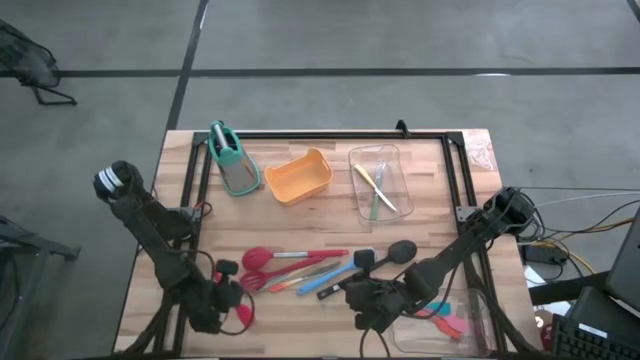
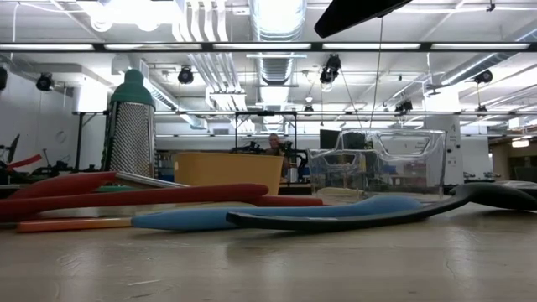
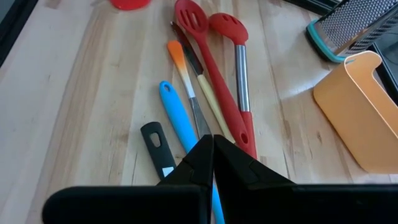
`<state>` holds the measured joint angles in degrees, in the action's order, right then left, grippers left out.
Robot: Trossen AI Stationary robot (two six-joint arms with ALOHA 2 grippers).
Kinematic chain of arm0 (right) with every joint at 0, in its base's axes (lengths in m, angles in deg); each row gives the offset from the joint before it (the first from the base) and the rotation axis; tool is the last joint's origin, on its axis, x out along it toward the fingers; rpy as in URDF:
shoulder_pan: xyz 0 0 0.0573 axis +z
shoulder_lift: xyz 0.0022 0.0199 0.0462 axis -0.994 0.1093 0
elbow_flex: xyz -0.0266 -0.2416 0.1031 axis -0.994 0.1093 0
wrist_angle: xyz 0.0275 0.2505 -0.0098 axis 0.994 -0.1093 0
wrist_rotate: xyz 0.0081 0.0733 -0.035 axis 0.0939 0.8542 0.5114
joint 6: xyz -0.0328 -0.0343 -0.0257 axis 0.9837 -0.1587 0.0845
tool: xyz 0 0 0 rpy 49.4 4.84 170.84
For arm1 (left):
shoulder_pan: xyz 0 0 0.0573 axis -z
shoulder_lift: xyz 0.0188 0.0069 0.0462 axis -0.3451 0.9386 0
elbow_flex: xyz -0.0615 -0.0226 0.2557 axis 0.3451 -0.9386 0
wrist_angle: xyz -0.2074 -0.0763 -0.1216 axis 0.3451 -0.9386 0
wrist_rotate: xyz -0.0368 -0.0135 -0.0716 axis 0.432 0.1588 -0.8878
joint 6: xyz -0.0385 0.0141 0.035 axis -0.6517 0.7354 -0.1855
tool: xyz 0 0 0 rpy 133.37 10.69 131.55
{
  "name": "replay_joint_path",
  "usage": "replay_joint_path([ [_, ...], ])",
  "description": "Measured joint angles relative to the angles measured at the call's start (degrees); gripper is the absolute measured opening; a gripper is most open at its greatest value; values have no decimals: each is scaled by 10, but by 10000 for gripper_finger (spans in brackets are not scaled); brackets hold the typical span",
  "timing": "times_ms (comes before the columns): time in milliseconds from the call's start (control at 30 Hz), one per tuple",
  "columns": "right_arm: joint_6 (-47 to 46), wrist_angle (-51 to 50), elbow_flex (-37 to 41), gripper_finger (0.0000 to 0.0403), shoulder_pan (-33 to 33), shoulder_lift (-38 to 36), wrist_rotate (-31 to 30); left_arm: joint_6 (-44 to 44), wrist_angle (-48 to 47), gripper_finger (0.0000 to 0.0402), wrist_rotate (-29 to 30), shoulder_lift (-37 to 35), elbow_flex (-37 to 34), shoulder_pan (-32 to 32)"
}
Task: Pick & Place Kitchen Items
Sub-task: Put the red spatula into the bottom transparent bin
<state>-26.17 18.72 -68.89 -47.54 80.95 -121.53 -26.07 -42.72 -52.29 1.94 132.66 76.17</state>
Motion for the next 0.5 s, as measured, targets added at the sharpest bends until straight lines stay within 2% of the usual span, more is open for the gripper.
replay_joint_path([
  [167,0,0,0,8,-1,0,0,-48,-25,67,-17,34,-5,1],
  [267,0,1,0,8,-1,0,0,-44,-25,106,-42,70,-6,2],
  [367,0,1,0,8,-1,0,0,-25,-21,139,-42,105,-1,1],
  [500,0,4,0,8,-1,0,0,-1,-21,164,-39,140,7,2],
])
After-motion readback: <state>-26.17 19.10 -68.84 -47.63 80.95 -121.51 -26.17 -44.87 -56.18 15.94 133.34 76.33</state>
